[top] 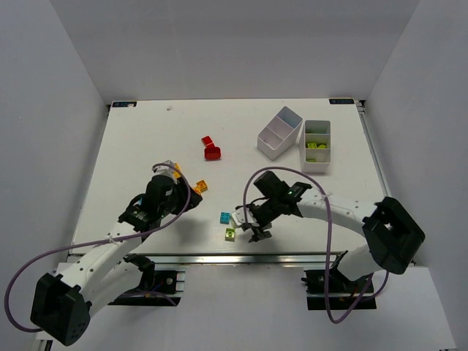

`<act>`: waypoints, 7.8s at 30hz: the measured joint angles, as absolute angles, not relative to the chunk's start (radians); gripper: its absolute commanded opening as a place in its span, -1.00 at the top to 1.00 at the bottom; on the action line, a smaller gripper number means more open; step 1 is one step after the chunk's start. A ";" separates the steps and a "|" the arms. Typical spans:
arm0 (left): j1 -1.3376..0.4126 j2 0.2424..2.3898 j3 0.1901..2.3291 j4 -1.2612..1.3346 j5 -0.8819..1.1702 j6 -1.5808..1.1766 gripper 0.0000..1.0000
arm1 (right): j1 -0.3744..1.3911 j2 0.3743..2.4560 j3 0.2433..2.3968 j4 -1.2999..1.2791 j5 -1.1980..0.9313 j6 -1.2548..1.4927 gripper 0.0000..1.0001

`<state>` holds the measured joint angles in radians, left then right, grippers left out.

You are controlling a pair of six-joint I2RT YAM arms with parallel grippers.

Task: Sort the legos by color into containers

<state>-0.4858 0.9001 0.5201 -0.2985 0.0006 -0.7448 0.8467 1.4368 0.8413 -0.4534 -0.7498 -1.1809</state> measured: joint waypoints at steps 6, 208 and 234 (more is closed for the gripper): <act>-0.486 0.805 0.514 -0.380 -0.082 -0.772 -0.23 | 0.972 1.548 0.848 -0.232 -0.641 -0.944 -0.39; -0.486 0.849 0.448 -0.260 -0.073 -0.804 -0.05 | 0.010 1.525 1.132 -0.467 -0.353 -1.327 1.00; -0.486 0.869 0.458 -0.261 -0.072 -0.800 -0.08 | 0.013 1.631 1.152 -0.401 -0.336 -1.451 -0.22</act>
